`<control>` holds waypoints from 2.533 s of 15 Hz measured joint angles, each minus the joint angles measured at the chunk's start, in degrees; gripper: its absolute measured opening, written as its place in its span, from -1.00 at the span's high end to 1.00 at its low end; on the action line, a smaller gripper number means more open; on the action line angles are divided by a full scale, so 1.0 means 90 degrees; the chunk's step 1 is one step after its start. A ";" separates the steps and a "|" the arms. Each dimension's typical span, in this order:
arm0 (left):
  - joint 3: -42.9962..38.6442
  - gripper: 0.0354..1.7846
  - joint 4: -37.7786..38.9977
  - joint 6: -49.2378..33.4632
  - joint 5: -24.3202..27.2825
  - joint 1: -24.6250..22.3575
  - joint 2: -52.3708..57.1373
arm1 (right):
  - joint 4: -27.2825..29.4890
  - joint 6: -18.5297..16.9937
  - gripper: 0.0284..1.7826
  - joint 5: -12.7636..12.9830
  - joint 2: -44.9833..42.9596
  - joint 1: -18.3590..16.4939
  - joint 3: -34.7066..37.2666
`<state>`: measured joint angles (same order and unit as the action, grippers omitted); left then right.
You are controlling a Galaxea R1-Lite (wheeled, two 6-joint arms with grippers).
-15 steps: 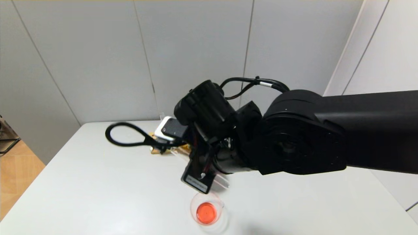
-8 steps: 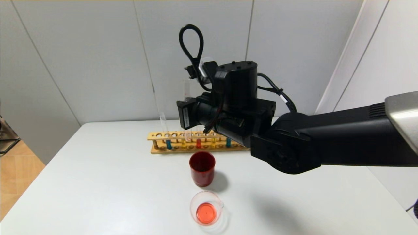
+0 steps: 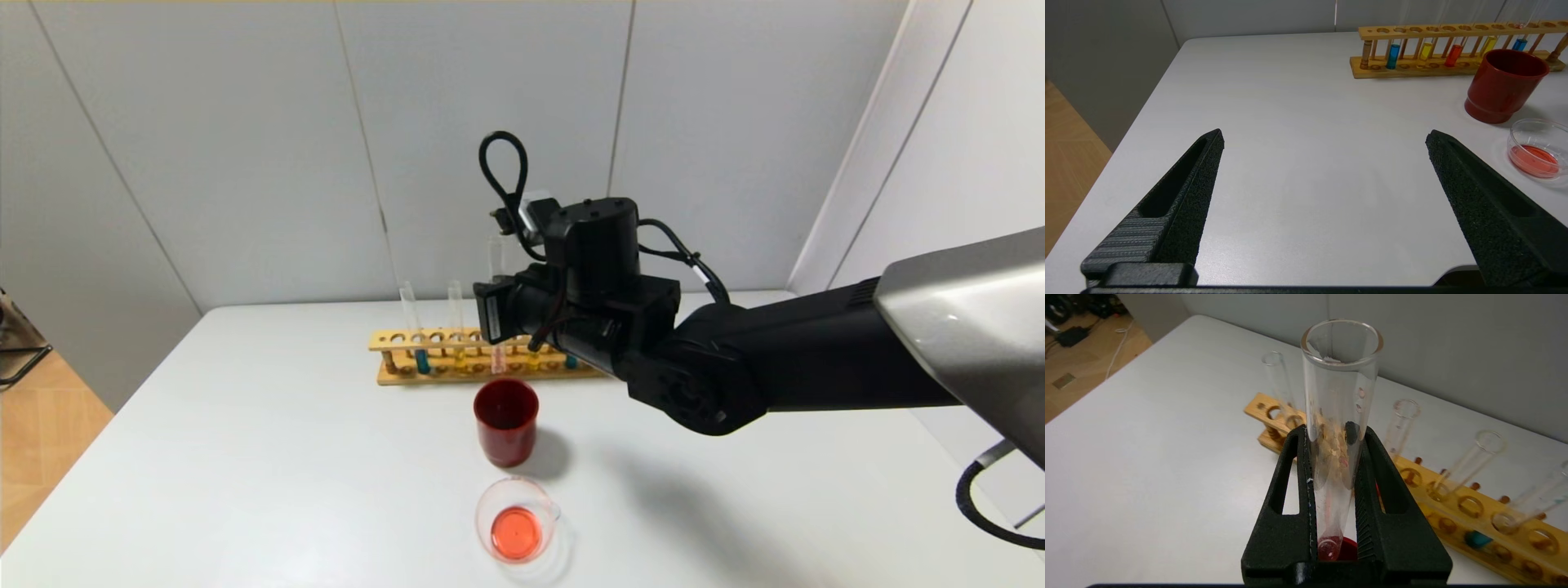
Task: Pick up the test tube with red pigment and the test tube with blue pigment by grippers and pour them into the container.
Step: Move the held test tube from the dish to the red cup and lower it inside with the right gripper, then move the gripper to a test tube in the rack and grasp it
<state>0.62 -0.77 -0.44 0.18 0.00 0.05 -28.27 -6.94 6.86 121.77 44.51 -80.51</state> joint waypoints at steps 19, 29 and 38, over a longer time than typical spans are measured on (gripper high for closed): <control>0.0000 -0.96 -0.0003 -0.0005 0.0000 0.0000 0.0000 | 0.0000 0.0000 0.64 -0.0196 0.0543 0.0165 0.0634; 0.0000 -0.96 0.0000 -0.0005 -0.0003 0.0000 0.0000 | -0.0001 0.0440 0.40 -0.0289 0.0731 0.0249 0.0627; 0.0000 -0.96 -0.0003 -0.0008 0.0000 0.0000 0.0000 | -0.0295 0.0444 -0.91 -0.0203 0.0601 0.0230 0.0622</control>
<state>0.62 -0.79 -0.51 0.18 0.00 0.05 -30.93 -2.94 5.03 127.18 46.58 -74.91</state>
